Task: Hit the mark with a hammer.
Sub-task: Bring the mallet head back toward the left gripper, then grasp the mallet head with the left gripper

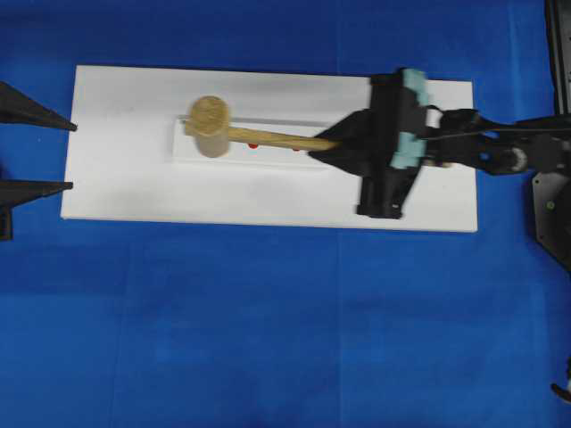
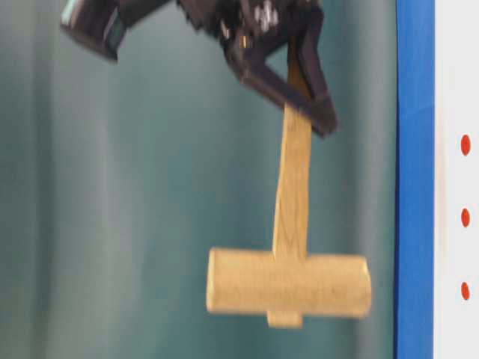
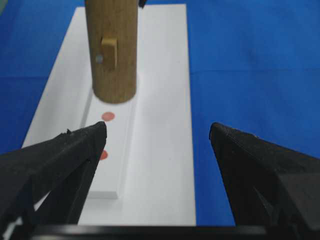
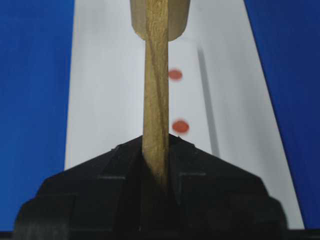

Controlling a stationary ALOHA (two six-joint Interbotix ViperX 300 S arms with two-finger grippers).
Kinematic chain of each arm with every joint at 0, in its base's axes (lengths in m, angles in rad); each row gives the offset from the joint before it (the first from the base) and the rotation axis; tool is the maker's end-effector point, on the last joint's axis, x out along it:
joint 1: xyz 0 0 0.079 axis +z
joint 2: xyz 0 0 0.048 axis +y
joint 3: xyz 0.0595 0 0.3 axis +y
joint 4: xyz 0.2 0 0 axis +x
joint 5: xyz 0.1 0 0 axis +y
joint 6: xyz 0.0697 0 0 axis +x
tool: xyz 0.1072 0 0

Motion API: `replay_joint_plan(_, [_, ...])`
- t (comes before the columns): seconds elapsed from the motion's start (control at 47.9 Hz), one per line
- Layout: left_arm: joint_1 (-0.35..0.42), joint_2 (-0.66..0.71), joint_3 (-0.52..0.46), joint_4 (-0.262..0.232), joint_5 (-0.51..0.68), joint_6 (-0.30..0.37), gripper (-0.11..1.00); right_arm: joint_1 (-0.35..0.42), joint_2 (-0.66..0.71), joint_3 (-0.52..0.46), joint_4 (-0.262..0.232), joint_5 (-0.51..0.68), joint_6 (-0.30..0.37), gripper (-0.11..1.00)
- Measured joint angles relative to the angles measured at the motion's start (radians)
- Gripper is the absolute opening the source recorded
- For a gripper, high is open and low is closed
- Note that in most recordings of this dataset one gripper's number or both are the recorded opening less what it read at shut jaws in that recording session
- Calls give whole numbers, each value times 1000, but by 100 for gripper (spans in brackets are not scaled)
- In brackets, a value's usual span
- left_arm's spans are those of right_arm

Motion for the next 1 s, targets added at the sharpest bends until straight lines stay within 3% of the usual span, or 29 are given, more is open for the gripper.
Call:
replay_joint_plan(0.23, [0, 0, 0, 0, 0, 0, 82, 9, 98, -107, -6, 18, -2, 2])
replay_joint_plan(0.459, [8, 6, 2, 0, -26, 0, 82, 8, 103, -118, -15, 26, -2, 2])
replay_joint_plan(0.668, [37, 81, 12, 0, -176, -2, 83, 8, 104, -118, -15, 26, -2, 2])
replay_joint_plan(1.003, [40, 310, -14, 0, -393, -2, 85, 9, 104, -120, -15, 26, -2, 2])
